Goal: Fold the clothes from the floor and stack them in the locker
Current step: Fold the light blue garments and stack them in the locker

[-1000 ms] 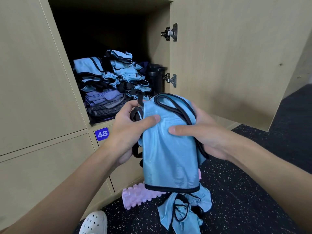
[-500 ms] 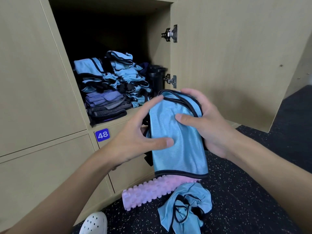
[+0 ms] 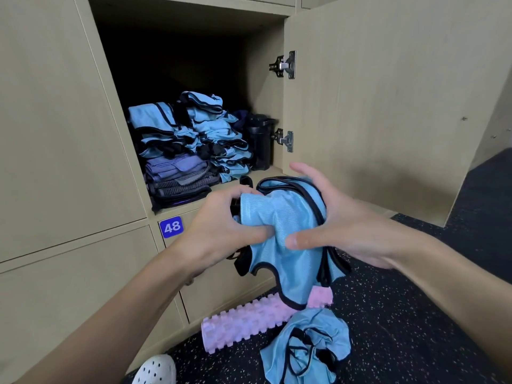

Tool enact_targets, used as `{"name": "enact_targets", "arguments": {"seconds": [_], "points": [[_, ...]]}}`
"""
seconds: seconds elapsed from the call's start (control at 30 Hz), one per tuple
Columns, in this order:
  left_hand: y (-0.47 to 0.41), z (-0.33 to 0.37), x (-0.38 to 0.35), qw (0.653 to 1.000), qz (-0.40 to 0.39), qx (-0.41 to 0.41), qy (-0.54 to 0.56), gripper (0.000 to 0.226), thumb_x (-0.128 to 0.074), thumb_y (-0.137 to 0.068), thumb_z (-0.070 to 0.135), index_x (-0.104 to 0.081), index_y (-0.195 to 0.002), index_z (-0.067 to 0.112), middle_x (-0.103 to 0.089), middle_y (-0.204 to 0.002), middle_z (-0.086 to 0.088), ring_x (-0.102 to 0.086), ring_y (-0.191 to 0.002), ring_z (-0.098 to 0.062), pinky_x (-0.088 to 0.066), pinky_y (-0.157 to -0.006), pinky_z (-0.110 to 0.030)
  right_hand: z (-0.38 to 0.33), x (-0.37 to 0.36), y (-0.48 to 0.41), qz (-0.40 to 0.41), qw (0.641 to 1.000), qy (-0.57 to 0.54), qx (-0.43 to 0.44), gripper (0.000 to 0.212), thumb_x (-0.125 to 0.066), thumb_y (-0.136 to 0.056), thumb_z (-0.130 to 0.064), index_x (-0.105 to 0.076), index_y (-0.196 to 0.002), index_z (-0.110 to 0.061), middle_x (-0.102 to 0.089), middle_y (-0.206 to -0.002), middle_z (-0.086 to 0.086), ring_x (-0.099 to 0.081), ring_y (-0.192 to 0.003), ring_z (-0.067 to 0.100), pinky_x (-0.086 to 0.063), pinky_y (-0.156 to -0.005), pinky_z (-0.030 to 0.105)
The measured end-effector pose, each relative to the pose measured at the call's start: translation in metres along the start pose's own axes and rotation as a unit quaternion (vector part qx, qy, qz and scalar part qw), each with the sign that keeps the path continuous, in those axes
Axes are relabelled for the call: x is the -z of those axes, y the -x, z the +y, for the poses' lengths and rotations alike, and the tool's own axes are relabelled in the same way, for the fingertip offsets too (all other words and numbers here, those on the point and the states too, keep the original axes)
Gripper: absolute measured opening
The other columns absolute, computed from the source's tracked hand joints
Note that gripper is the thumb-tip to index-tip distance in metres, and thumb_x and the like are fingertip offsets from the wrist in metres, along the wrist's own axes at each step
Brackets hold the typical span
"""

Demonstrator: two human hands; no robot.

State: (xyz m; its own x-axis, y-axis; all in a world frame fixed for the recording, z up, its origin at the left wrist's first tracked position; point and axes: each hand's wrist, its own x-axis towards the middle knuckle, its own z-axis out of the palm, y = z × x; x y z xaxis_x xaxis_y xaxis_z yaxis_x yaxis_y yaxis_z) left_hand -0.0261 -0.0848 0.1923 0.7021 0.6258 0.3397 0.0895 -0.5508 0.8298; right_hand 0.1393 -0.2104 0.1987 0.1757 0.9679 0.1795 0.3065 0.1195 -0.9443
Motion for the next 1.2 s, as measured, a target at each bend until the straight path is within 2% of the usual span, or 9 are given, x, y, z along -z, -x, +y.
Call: {"name": "enact_targets", "arguments": {"seconds": [0.13, 0.23, 0.37, 0.57, 0.67, 0.83, 0.97, 1.07, 1.2], "points": [[0.001, 0.004, 0.003, 1.0, 0.004, 0.013, 0.023, 0.032, -0.084, -0.07, 0.003, -0.071, -0.095, 0.019, -0.073, -0.083, 0.005, -0.066, -0.07, -0.003, -0.051, -0.062, -0.019, 0.003, -0.008, 0.0, 0.01, 0.98, 0.193, 0.051, 0.108, -0.091, -0.061, -0.024, -0.02, -0.127, -0.072, -0.021, -0.142, -0.028, -0.024, -0.125, -0.025, -0.032, -0.097, 0.001], [0.004, 0.002, 0.01, 0.998, -0.008, 0.03, 0.048, 0.031, -0.085, -0.07, 0.004, -0.072, -0.095, 0.016, -0.074, -0.084, 0.0, -0.068, -0.073, -0.009, -0.053, -0.065, -0.025, 0.003, -0.013, -0.001, 0.028, 0.969, 0.233, 0.082, 0.091, -0.088, -0.064, -0.022, -0.032, -0.126, -0.058, -0.023, -0.131, -0.038, -0.024, -0.116, -0.031, -0.027, -0.085, -0.008], [0.006, 0.0, 0.027, 0.996, -0.049, 0.048, 0.062, 0.031, -0.086, -0.071, 0.005, -0.072, -0.097, 0.014, -0.075, -0.09, -0.004, -0.07, -0.084, -0.015, -0.056, -0.08, -0.033, 0.002, -0.015, -0.009, 0.075, 0.962, 0.24, 0.102, 0.054, -0.083, -0.072, -0.012, -0.057, -0.114, -0.032, -0.059, -0.105, -0.024, -0.056, -0.095, -0.01, -0.041, -0.077, 0.006], [-0.007, -0.019, 0.051, 0.996, -0.044, 0.073, 0.037, 0.056, -0.093, -0.059, 0.031, -0.062, -0.106, 0.037, -0.063, -0.116, 0.005, -0.066, -0.098, -0.009, -0.056, -0.084, -0.031, -0.01, 0.001, -0.043, 0.055, 0.992, 0.11, 0.023, 0.022, -0.081, -0.078, -0.013, -0.07, -0.096, -0.018, -0.075, -0.09, 0.002, -0.071, -0.083, 0.017, -0.056, -0.077, 0.035], [-0.026, -0.028, 0.048, 0.991, 0.001, 0.067, 0.115, 0.053, -0.085, -0.072, 0.002, -0.058, -0.114, 0.02, -0.073, -0.098, 0.004, -0.069, -0.085, -0.008, -0.059, -0.077, -0.028, -0.007, 0.009, -0.073, 0.02, 0.999, 0.029, -0.016, 0.022, -0.075, -0.082, -0.007, -0.07, -0.102, -0.013, -0.077, -0.094, 0.006, -0.074, -0.087, 0.022, -0.059, -0.076, 0.033], [-0.069, -0.043, 0.052, 0.975, 0.088, 0.066, 0.191, 0.051, -0.08, -0.08, 0.01, -0.057, -0.118, 0.036, -0.072, -0.108, 0.003, -0.07, -0.083, -0.012, -0.053, -0.058, -0.022, 0.003, 0.021, -0.13, 0.02, 0.998, -0.057, -0.006, 0.052, -0.078, -0.071, -0.023, -0.059, -0.118, -0.029, -0.074, -0.103, 0.003, -0.074, -0.088, 0.022, -0.06, -0.07, 0.035], [-0.102, -0.049, 0.049, 0.952, 0.176, 0.057, 0.245, 0.045, -0.077, -0.086, 0.017, -0.057, -0.116, 0.044, -0.072, -0.114, 0.002, -0.071, -0.099, -0.027, -0.059, -0.076, -0.039, 0.006, 0.024, -0.178, 0.102, 0.991, -0.063, 0.062, 0.032, -0.07, -0.089, -0.013, -0.054, -0.108, -0.032, -0.065, -0.109, 0.014, -0.07, -0.082, 0.028, -0.06, -0.066, 0.043], [-0.136, -0.052, 0.058, 0.95, 0.224, 0.036, 0.215, 0.035, -0.076, -0.086, 0.027, -0.061, -0.114, 0.041, -0.066, -0.122, 0.006, -0.066, -0.113, -0.026, -0.053, -0.098, -0.056, 0.003, 0.032, -0.217, 0.128, 0.987, -0.025, 0.096, 0.019, -0.071, -0.089, -0.021, -0.062, -0.097, -0.036, -0.065, -0.113, 0.01, -0.065, -0.104, 0.036, -0.054, -0.088, 0.053], [-0.185, -0.046, 0.083, 0.952, 0.266, -0.001, 0.155, 0.045, -0.076, -0.07, 0.055, -0.061, -0.111, 0.045, -0.066, -0.123, 0.008, -0.064, -0.116, -0.024, -0.054, -0.096, -0.051, -0.015, 0.039, -0.266, 0.11, 0.987, -0.066, 0.1, 0.05, -0.083, -0.064, -0.05, -0.068, -0.11, -0.037, -0.064, -0.126, -0.001, -0.065, -0.113, 0.02, -0.051, -0.1, 0.046]]}}
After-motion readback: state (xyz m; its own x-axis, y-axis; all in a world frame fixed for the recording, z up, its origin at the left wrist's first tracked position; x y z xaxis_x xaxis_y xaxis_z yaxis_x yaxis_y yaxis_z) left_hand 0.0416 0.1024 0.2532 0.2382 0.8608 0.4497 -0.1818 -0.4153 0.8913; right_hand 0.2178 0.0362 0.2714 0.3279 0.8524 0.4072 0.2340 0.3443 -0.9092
